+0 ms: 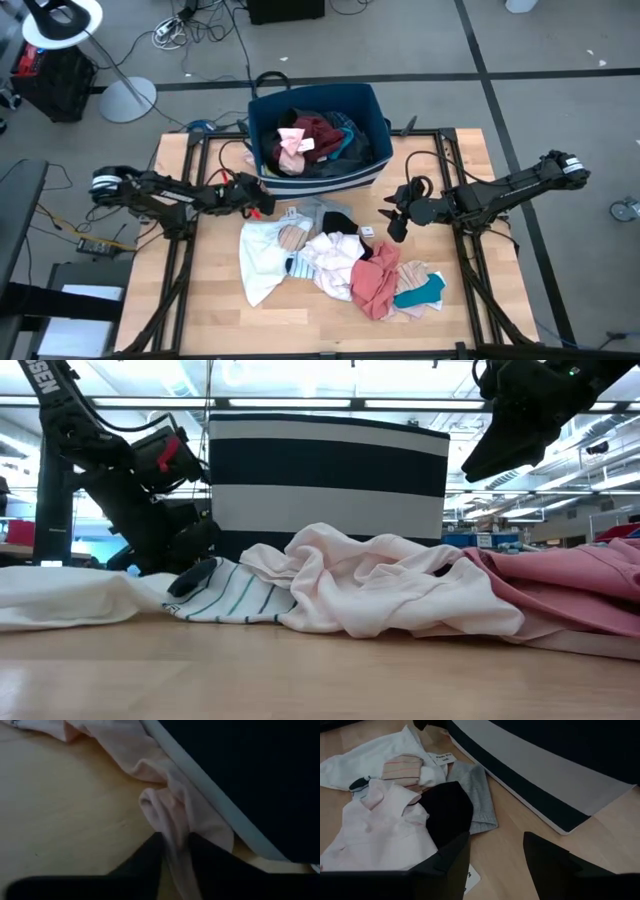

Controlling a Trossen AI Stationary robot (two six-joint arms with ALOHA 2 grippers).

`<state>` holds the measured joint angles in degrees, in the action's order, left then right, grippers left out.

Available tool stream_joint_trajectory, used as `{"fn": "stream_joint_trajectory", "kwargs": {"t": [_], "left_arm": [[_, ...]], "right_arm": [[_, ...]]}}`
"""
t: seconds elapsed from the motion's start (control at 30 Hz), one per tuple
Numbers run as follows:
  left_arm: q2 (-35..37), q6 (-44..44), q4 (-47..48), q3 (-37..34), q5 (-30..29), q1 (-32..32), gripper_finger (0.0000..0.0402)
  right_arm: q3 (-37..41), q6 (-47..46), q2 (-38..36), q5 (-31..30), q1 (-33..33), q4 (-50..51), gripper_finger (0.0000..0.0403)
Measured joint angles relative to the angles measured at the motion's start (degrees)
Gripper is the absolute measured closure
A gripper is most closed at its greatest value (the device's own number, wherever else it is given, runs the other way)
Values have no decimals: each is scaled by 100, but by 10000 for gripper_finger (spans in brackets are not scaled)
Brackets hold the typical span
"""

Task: Sort clothes
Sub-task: Put the pink sock into the blue laundry bin

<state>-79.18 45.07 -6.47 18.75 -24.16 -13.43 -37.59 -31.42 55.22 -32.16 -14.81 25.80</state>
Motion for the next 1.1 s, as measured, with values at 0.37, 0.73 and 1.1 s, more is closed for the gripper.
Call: {"fn": "stream_joint_trajectory", "kwargs": {"t": [0.37,0.73,1.1], "left_arm": [[1124,-378,1420,494,615,141,399],[1897,-771,4291,2507,-74,1064,401],[1875,-1858,5381,4752,-857,1350,401]], "right_arm": [[1,2,0,0,0,2,218],[1,3,0,2,0,19,218],[1,4,-2,2,0,6,218]]}}
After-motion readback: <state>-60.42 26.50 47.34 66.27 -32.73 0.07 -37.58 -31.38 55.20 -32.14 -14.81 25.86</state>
